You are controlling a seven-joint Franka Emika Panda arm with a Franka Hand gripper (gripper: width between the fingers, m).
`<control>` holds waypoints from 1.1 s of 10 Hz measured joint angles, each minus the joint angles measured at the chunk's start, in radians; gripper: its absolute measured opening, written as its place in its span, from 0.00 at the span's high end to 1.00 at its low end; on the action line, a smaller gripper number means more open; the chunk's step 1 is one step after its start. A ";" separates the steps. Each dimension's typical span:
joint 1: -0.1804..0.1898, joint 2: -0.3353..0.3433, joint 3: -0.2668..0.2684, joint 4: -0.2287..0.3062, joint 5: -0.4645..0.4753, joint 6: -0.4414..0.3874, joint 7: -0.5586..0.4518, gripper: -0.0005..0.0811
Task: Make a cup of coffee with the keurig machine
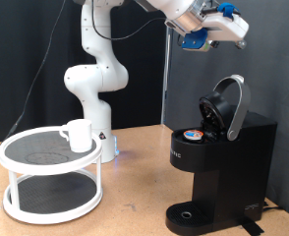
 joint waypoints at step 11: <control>0.083 0.131 0.139 0.103 -0.066 0.056 0.076 0.09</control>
